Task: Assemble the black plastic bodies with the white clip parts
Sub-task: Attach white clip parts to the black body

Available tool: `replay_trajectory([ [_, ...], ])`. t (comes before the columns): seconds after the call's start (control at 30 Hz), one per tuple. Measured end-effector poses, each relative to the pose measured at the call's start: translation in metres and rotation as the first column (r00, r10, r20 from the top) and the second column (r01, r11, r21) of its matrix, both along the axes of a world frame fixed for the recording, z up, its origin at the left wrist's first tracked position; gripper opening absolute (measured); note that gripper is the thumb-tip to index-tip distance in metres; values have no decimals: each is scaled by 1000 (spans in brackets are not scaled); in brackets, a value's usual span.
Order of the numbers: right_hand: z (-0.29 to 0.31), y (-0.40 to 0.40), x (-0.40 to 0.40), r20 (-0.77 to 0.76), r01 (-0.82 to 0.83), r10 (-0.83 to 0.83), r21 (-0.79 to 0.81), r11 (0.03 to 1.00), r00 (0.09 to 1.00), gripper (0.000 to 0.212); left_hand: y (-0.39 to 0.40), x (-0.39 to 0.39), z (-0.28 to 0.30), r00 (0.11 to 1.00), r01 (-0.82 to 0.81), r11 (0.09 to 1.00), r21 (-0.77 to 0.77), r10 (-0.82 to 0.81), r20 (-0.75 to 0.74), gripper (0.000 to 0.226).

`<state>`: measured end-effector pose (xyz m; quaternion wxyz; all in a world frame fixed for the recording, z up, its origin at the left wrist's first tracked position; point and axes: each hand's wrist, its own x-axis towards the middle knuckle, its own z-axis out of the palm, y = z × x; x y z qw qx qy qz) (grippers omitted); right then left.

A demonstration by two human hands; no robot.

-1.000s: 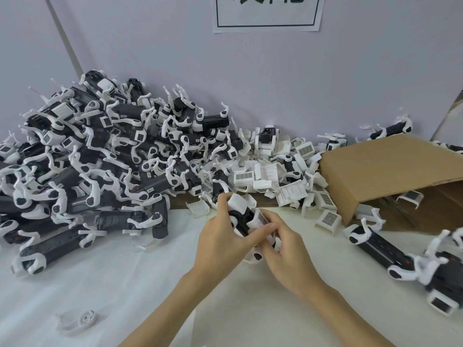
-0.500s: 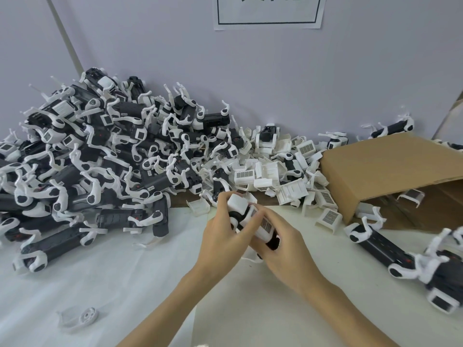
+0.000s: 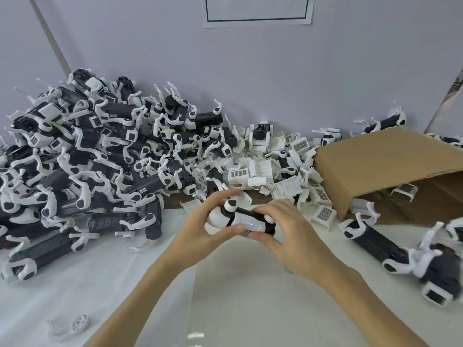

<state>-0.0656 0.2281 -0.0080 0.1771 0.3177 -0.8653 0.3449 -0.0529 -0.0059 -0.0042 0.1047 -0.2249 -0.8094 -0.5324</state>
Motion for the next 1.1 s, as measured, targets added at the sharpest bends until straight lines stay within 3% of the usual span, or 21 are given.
replay_trajectory([
  [0.2, -4, -1, 0, -2, 34, -34, -46, 998, 999, 22, 6, 0, -10, 1000, -16, 1000, 4, 16, -10, 51],
  [0.37, -1, 1, -2, 96, 18, -8, -105, 994, 995, 18, 10, 3, -7, 998, -55, 997, 53, 54, 14, 41],
  [0.43, -3, -1, 0, 126, 6, 7, -107, 994, 992, 32, 13, 4, -6, 995, -97, 991, 87, 95, 25, 37],
  [0.5, -5, -4, 4, 115, -9, 14, -47, 999, 993, 61, 19, 6, -4, 987, -144, 963, 227, 125, 99, 28],
  [0.53, -6, -5, 5, 65, -7, 7, 1, 1000, 998, 70, 22, 6, -2, 978, -177, 932, 315, 131, 162, 24],
  [0.6, -8, -7, 6, -67, 31, -27, 63, 998, 997, 70, 26, 5, -1, 948, -253, 888, 384, 148, 282, 21],
  [0.67, -10, -7, 6, -97, 75, -72, 28, 997, 993, 62, 25, 5, -2, 932, -291, 913, 285, 203, 301, 29],
  [0.73, -9, -3, 5, -27, 113, -115, -57, 992, 993, 53, 17, 4, -7, 940, -330, 944, 25, 327, 99, 38],
  [0.8, -8, 2, 2, 61, 123, -117, -99, 987, 991, 46, 8, 4, -6, 946, -323, 935, -144, 314, -77, 45],
  [0.83, -8, 3, 0, 97, 109, -99, -105, 988, 990, 42, 6, 4, -5, 970, -244, 963, -118, 240, -43, 49],
  [0.93, -9, -1, 0, 161, 43, -21, -137, 990, 987, 35, 9, 3, -4, 989, -33, 983, 179, 6, 150, 49],
  [1.1, -11, -8, 1, 49, 50, -46, -78, 996, 998, 45, 21, 5, -11, 984, -142, 977, 158, 123, 126, 26],
])
